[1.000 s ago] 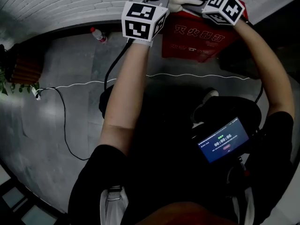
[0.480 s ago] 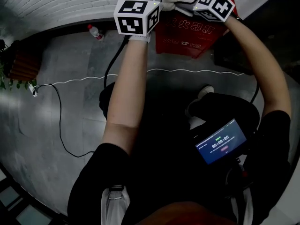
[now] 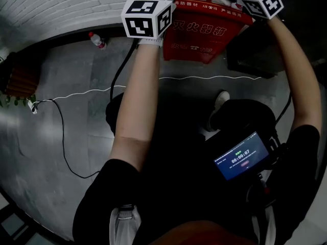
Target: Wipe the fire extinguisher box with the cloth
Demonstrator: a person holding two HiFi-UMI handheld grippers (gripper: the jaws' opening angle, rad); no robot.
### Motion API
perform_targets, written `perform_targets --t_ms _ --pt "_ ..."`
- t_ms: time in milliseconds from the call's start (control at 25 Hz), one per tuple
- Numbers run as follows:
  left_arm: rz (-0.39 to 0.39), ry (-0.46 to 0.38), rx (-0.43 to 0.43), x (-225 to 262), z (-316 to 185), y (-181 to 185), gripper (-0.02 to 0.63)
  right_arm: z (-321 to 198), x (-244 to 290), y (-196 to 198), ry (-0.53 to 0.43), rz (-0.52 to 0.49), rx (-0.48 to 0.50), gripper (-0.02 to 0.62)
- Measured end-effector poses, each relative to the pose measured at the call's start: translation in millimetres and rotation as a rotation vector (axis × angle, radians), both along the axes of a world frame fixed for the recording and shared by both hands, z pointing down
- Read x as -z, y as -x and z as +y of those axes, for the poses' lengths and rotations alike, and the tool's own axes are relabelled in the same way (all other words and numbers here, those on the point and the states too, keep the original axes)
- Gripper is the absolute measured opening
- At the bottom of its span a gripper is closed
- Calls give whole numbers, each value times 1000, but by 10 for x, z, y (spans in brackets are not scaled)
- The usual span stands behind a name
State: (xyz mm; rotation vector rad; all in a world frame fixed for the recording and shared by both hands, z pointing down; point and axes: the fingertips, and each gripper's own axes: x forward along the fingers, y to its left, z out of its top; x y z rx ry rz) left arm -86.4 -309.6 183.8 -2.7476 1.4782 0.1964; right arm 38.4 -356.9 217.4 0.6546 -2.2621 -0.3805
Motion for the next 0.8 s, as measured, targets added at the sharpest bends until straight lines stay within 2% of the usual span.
perform_targets --t_ms 200,360,480,600,800 --pt "-115 29 -11 -214 -209 -296 0 -342 -28 -347 -23 10 -37 104" --pt "-135 82 -24 -442 -408 -512 0 -575 -192 -461 -14 2 -45 104" --pt "-182 105 -39 -582 -532 -689 0 -779 -309 -499 -12 -5 -49 104" --pt "-225 108 2 -685 -690 -737 0 -1001 -374 -468 -28 17 -52 104" --pt "-226 134 67 -699 -836 -797 0 -1234 -492 -324 -72 111 -18 104"
